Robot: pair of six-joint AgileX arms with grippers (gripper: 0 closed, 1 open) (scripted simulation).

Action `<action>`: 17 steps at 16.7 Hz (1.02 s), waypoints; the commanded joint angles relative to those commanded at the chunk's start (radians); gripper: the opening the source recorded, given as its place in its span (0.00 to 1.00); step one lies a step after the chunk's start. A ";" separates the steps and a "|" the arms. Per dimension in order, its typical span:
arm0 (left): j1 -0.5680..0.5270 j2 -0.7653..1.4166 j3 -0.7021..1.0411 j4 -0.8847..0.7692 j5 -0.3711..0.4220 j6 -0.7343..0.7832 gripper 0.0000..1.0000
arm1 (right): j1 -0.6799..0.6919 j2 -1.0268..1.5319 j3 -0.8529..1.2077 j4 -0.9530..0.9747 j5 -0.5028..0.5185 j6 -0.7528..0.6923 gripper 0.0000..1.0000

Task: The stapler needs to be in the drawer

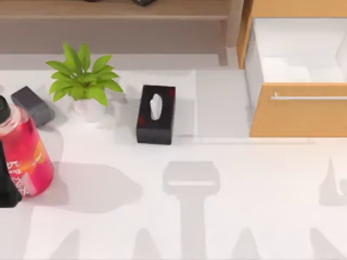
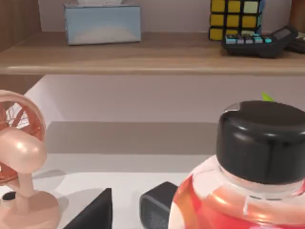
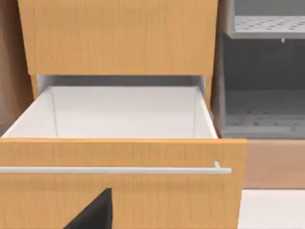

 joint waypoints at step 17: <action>0.000 0.000 0.000 0.000 0.000 0.000 1.00 | -0.152 0.890 0.481 -0.718 -0.002 -0.238 1.00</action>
